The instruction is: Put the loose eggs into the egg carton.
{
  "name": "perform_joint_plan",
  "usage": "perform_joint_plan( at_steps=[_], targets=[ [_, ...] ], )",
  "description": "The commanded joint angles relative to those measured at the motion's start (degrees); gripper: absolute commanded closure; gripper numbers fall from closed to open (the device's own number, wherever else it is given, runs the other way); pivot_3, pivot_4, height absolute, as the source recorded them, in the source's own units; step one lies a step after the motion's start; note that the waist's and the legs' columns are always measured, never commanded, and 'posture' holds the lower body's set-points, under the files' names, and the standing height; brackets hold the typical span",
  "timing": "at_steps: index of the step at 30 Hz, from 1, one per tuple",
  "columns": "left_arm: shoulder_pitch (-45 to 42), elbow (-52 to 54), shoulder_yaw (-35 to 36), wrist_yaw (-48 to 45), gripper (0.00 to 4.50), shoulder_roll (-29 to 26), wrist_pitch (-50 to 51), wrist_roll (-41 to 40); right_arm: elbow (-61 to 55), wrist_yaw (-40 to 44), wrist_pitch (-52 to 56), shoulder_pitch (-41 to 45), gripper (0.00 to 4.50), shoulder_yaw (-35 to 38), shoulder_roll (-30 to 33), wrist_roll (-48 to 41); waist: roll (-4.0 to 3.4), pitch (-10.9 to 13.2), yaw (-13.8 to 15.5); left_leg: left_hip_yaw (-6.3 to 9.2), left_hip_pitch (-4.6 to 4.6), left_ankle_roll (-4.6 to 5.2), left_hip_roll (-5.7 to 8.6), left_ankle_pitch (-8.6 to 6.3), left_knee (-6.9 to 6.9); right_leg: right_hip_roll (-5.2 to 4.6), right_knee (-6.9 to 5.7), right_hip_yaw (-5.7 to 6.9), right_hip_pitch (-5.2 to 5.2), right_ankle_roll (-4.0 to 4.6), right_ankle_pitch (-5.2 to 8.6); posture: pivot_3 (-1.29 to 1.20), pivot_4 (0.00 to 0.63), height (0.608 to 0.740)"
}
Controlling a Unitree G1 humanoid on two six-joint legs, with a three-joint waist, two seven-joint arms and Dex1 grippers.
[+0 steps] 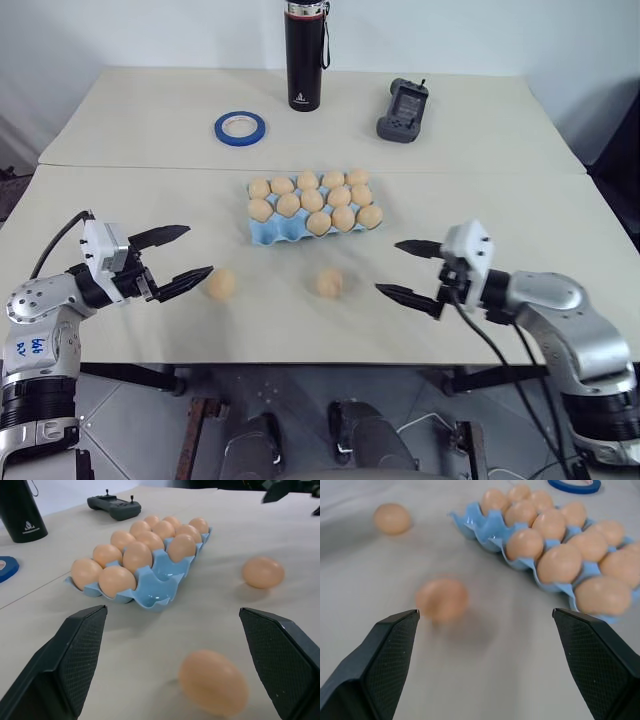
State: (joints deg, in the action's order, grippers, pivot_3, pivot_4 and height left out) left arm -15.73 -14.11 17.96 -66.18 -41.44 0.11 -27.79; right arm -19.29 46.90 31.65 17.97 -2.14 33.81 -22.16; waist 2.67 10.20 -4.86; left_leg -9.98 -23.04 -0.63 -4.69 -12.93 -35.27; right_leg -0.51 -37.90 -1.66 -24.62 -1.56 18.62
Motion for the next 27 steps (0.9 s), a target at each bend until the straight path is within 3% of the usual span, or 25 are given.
perform_joint_plan(
  at_steps=[1, 13, 20, 23, 27],
  targets=[
    [0.5, 2.8, 1.5, 0.5, 0.00, -0.7, 0.1, -1.0, 0.9, -3.4, 1.8, 3.0, 0.04, -3.7, -3.7, 1.2, 0.02, 0.0, 0.1, 0.00, -0.02, 0.01, 0.00, 0.00, 0.00, -0.01, 0.02, 0.01, 0.00, 0.00, 0.00, 0.00, 0.150, 0.740],
    [2.9, 6.4, 2.6, 2.2, 0.00, -0.6, 1.0, -1.6, 8.2, -2.2, 3.1, 8.2, 0.04, -13.9, -8.2, 5.1, 0.02, 0.0, 0.0, -0.01, -0.09, 0.10, -0.02, -0.04, 0.00, 0.01, 0.04, 0.04, -0.05, -0.01, 0.02, 0.00, 0.150, 0.740],
    [4.0, 7.9, 2.9, 3.0, 0.00, 0.0, 1.3, -1.7, 12.3, -2.3, 0.0, 9.4, 0.04, -15.8, -10.7, 7.9, 0.03, 0.0, 0.0, -0.01, -0.08, 0.11, -0.01, -0.02, 0.00, 0.01, 0.02, 0.05, -0.04, -0.01, 0.01, 0.00, 0.150, 0.740],
    [4.1, 8.3, 3.0, 3.3, 0.00, 0.1, 1.4, -1.8, 12.3, -2.0, -0.7, 9.4, 0.64, -15.7, -11.2, 8.4, 0.03, 0.0, 0.0, -0.01, -0.09, 0.09, -0.01, -0.01, 0.00, 0.00, 0.03, 0.05, -0.04, -0.02, 0.01, 0.00, 0.150, 0.740],
    [4.4, 8.7, 3.1, 3.6, 0.00, 0.1, 1.6, -1.8, 11.0, -1.8, -0.3, 9.7, 1.93, -14.7, -11.4, 8.1, 0.03, 0.0, -0.1, -0.01, -0.09, 0.05, -0.01, 0.00, 0.00, 0.01, 0.03, 0.05, -0.05, -0.02, 0.01, 0.00, 0.150, 0.740]
  ],
)
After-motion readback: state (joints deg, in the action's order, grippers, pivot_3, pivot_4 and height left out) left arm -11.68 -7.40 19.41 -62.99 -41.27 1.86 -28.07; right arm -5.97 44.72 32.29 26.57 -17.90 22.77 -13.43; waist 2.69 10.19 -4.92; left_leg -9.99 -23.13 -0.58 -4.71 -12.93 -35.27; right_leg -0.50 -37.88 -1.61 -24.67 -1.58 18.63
